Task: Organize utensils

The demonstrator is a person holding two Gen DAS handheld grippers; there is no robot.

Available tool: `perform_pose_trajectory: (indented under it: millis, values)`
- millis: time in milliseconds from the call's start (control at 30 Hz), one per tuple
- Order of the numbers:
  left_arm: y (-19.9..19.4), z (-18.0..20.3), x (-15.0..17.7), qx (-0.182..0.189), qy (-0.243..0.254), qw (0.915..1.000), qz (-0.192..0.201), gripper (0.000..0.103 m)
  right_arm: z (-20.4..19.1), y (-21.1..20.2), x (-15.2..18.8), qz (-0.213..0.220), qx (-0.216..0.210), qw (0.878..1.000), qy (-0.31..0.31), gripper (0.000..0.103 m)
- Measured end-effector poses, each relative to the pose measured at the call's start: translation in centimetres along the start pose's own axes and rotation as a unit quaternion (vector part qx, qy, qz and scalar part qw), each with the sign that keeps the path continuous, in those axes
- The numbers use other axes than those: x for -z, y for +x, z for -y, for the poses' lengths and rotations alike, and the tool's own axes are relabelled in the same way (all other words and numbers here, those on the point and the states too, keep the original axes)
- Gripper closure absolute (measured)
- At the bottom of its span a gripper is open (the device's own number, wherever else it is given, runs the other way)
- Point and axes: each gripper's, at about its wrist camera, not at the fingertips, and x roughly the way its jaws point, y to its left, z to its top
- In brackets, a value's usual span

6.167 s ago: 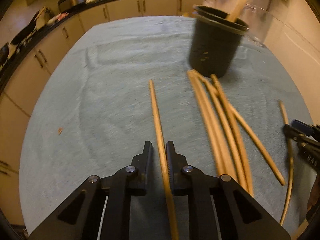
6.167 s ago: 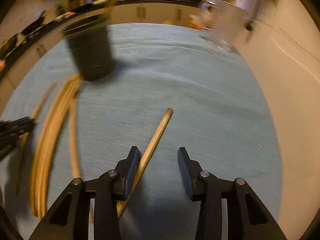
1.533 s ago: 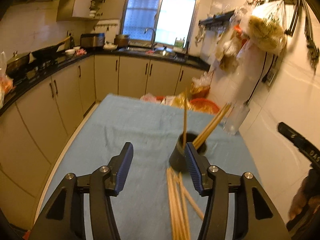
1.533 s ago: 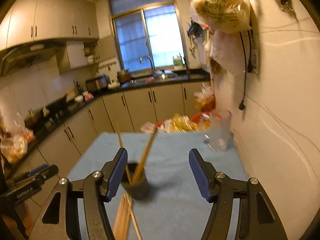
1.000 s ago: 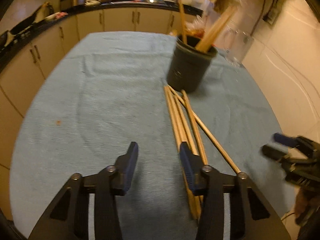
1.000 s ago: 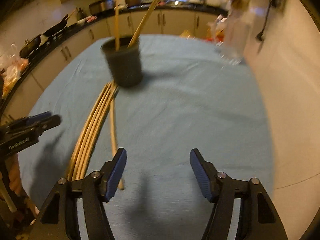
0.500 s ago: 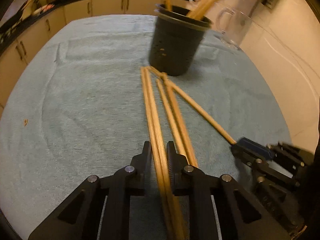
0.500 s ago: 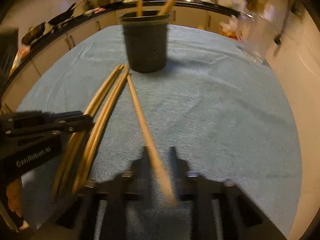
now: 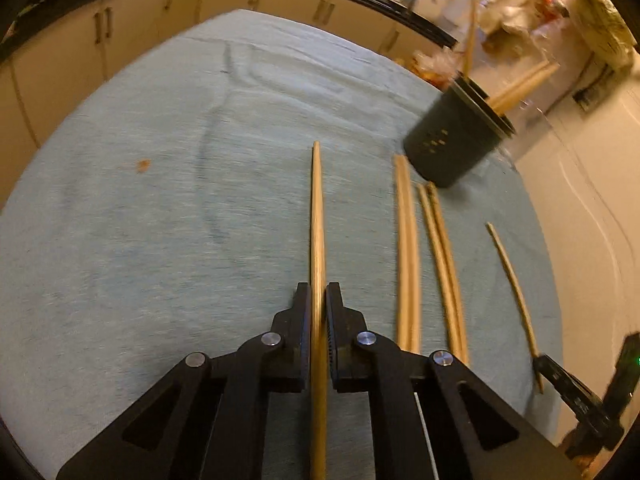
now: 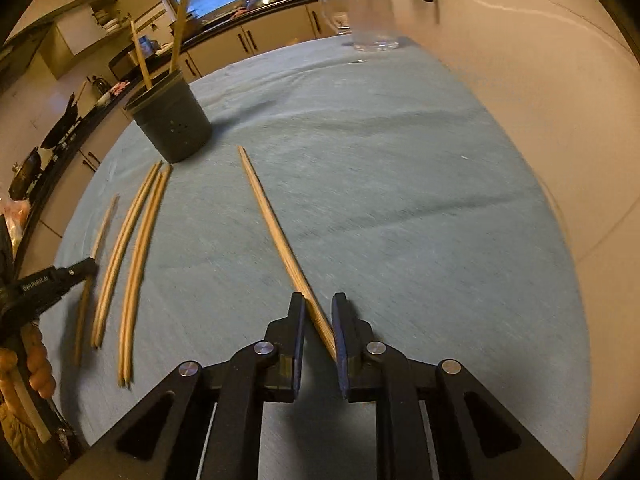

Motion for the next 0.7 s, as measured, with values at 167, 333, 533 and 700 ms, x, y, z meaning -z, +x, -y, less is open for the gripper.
perform_pose_trajectory:
  millis: [167, 333, 533, 700]
  values:
    - [-1.4, -0.9, 1.2, -0.013, -0.019, 0.9996, 0.016, 0.095, 0.1, -0.9, 0.4, 0.009, 0.023, 1.000, -0.010, 0.055]
    - [-4.5, -2.6, 2.6, -0.033, -0.051, 0.9978, 0.028, 0.094, 0.5, -1.9, -0.1, 0.029, 0.038, 0.999, 0.005, 0.054]
    - [-7.5, -5.0, 2.7, -0.117, -0.062, 0.9888, 0.069, 0.073, -2.2, -0.4, -3.8, 0.021, 0.051, 0.998, -0.015, 0.054]
    - [-8.3, -6.7, 2.3, -0.155, -0.072, 0.9826, 0.072, 0.073, -4.2, 0.4, -6.7, 0.043, 0.030, 0.999, -0.014, 0.054]
